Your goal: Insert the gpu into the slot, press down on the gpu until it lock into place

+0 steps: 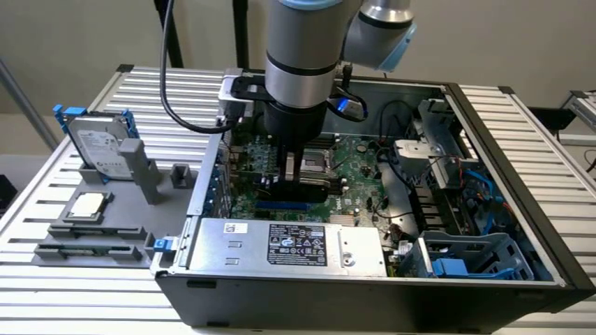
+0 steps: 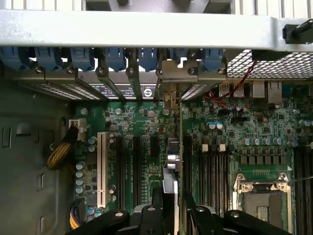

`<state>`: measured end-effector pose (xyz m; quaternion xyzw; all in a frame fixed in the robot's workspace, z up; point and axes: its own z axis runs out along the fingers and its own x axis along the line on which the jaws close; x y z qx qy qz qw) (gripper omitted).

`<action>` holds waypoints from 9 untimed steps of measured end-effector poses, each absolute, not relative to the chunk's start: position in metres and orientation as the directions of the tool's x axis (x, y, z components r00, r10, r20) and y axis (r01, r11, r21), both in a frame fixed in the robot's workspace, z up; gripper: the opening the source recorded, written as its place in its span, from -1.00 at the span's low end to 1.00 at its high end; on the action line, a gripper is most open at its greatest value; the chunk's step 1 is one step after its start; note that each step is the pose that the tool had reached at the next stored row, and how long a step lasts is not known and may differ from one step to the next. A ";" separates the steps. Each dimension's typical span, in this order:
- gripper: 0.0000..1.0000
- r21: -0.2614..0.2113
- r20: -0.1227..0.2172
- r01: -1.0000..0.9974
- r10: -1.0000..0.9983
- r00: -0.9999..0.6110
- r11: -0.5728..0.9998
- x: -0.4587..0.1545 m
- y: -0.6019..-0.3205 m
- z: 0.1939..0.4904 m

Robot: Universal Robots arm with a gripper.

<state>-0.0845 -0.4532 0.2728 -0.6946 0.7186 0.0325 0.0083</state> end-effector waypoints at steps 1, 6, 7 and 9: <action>-0.48 0.035 -0.057 -0.999 -0.998 -0.034 0.032 -0.084 -0.453 0.272; -0.48 0.035 -0.057 -0.999 -0.998 -0.031 0.029 -0.084 -0.453 0.269; -0.48 0.035 -0.057 -0.999 -0.998 -0.030 0.028 -0.084 -0.453 0.268; -0.48 0.035 -0.057 -0.999 -0.998 -0.027 0.025 -0.084 -0.453 0.267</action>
